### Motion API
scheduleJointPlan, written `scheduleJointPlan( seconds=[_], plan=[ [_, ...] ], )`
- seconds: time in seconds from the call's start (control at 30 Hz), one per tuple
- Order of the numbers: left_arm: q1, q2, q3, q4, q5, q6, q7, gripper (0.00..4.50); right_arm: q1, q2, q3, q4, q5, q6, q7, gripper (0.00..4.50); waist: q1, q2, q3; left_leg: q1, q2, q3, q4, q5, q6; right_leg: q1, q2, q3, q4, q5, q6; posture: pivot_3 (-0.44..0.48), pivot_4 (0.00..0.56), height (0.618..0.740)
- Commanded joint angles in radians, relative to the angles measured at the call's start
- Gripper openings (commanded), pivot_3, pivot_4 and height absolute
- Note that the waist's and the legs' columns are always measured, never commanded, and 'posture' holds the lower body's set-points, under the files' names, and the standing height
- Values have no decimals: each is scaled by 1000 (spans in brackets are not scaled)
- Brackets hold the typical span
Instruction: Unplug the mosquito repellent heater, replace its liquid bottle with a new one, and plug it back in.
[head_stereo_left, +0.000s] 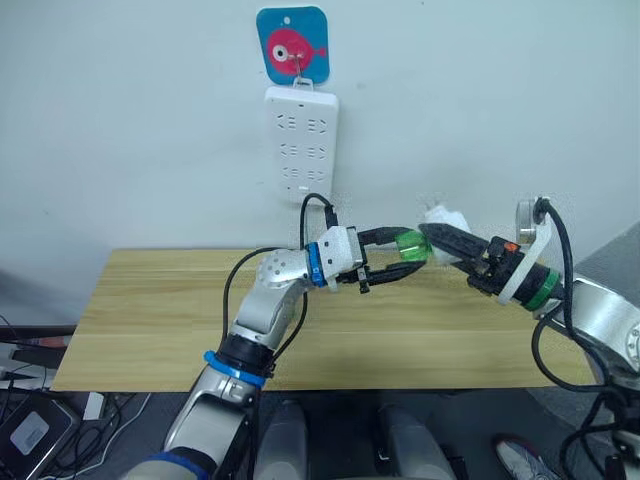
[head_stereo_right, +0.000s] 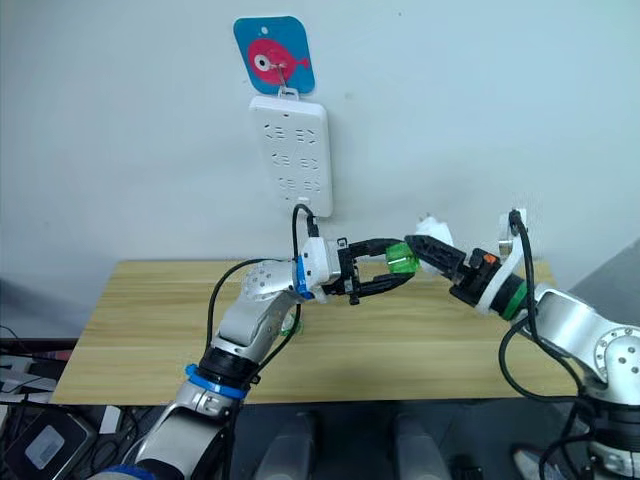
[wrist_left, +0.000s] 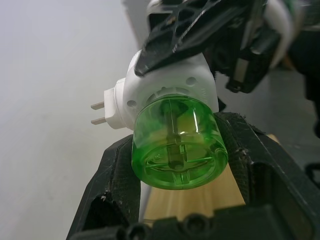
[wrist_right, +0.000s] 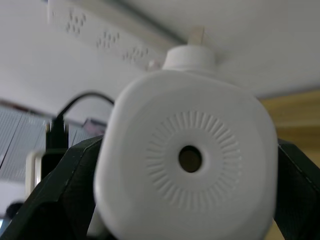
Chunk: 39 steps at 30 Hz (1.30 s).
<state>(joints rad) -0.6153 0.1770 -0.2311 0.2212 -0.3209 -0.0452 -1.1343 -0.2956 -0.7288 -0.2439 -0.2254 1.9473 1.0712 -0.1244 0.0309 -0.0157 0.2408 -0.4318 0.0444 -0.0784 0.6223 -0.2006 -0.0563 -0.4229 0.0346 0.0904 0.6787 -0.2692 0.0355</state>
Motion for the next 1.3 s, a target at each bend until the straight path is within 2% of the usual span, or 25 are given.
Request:
scheduleJointPlan(
  seconds=[0.03,0.17,0.27,0.5,0.7,0.83,0.87,1.07,1.13,1.2,1.23,1.27,1.3],
  plan=[
    [-33,7,-10,35,-10,-75,-96,2264,-80,-95,-26,92,25,157,163,4476,0,0,1,0,0,0,0,0,0,0,0,0,0,0,0,225,246,740],
    [-43,4,2,63,-8,-98,-121,2264,-148,-222,14,196,25,275,285,4476,6,-1,3,-1,0,0,1,0,0,0,0,-1,0,0,0,228,247,740],
    [-41,0,1,65,-2,-114,-129,2264,-162,-274,47,224,25,306,334,4476,10,-1,3,-1,0,0,1,-1,1,0,0,0,-1,-1,1,232,246,740],
    [-25,-7,-4,52,7,-140,-135,2264,-190,-318,102,240,25,324,401,4476,23,-2,4,-1,0,0,2,-1,2,0,0,0,0,-1,2,238,248,740],
    [-29,-14,-2,59,12,-152,-128,2264,-214,-295,120,248,25,305,381,4476,26,-3,5,-1,0,0,3,-1,2,0,0,0,0,-1,2,238,253,740],
    [-26,-13,-4,53,11,-150,-128,2264,-215,-289,120,252,25,303,369,3248,26,-3,5,-1,0,0,3,-1,2,0,0,0,0,-1,2,238,253,740],
    [-26,-14,-4,53,11,-152,-127,2264,-215,-280,115,255,25,298,361,3063,26,-3,5,-1,0,0,3,-1,2,0,0,0,0,-1,2,237,257,740],
    [-24,-21,-6,46,4,-141,-125,2264,-220,-277,113,258,25,306,359,3064,26,-4,9,-1,0,0,3,-1,2,0,0,0,0,-1,2,237,262,740],
    [-26,-20,-2,35,-14,-87,-119,2264,-215,-293,118,246,25,308,357,3064,27,-4,11,-1,0,0,3,-1,2,0,0,0,0,-1,2,235,262,740],
    [-43,-12,11,-1,-80,113,-90,2264,-203,-338,126,188,25,315,371,3064,26,-4,17,-1,0,0,3,-1,2,0,0,0,0,-1,2,235,263,740],
    [-60,-3,21,-27,-140,279,-67,2264,-199,-356,130,163,25,315,370,3064,26,-4,20,-1,0,0,3,-1,2,0,0,0,0,-1,2,234,265,740],
    [-90,26,34,-56,-258,542,-61,2264,-198,-369,133,147,25,313,373,3064,24,-4,23,-1,0,0,3,-1,2,0,0,0,0,-1,2,234,265,740],
    [-110,47,45,-80,-342,726,-56,2264,-197,-377,137,139,25,307,376,3064,22,-6,27,-2,0,-1,4,-1,2,0,0,-1,0,-1,2,234,265,740]
  ],
)
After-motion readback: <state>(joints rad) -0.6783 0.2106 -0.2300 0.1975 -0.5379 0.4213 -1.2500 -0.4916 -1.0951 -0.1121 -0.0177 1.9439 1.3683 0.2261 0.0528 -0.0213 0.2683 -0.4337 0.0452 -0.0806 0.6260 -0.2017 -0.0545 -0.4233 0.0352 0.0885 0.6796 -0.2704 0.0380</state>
